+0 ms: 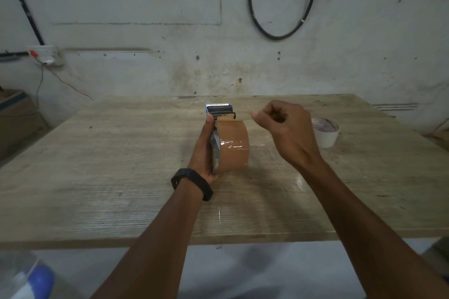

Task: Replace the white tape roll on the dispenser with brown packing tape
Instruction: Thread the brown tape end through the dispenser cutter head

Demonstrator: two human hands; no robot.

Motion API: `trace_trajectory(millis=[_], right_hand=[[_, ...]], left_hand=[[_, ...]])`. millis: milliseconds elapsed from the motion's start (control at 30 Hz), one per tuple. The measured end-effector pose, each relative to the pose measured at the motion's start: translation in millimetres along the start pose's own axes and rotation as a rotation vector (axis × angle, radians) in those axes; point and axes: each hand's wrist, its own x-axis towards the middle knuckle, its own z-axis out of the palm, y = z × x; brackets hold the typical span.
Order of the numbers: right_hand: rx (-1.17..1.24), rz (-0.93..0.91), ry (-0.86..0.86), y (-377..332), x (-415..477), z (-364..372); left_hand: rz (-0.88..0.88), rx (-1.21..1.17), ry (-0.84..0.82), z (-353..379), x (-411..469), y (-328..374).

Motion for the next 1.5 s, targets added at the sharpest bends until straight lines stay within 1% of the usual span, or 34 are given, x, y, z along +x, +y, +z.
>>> trace_trajectory(millis=[133, 267, 400, 500, 733, 867, 1000, 1100, 1233, 1367, 1433, 1500], right_hand=[[0.104, -0.011, -0.050, -11.9, 3.6, 2.7], [0.034, -0.026, -0.172, -23.0, 8.4, 8.8], [0.044, -0.012, -0.206, -22.2, 13.2, 13.4], [0.037, -0.026, -0.187, -19.6, 15.2, 16.3], [-0.072, -0.115, -0.123, -16.2, 17.1, 20.1], [-0.060, -0.064, -0.144, -18.4, 19.9, 17.9], [0.016, 0.039, -0.154, -20.0, 22.8, 17.9], [0.073, 0.096, -0.187, -20.6, 25.0, 17.1], [0.092, 0.082, -0.201, -21.2, 24.2, 17.6], [0.009, 0.041, -0.106, -17.5, 25.6, 22.9], [-0.009, 0.048, -0.041, -14.8, 26.2, 23.9], [-0.001, 0.076, -0.015, -13.9, 25.5, 23.6]], left_hand=[[0.009, 0.026, 0.032, -1.2, 0.1, -0.8], [0.001, 0.008, 0.053, -5.2, 2.4, -2.8], [0.008, -0.018, 0.039, -6.7, 3.4, -4.1], [0.004, -0.016, 0.026, -4.7, 2.7, -4.0], [-0.024, 0.030, 0.037, -4.0, 4.5, -4.0], [0.002, 0.031, 0.023, -1.2, 1.9, -2.8], [-0.035, 0.060, 0.068, -1.4, 3.4, -2.1], [-0.062, 0.080, 0.065, -0.6, 3.5, -1.3], [-0.079, 0.128, 0.079, -1.2, 3.8, -1.6], [-0.112, 0.147, 0.077, -2.6, 2.4, -3.0], [-0.132, 0.165, 0.064, -3.0, 1.4, -4.7], [-0.139, 0.182, 0.065, -2.7, 0.9, -5.4]])
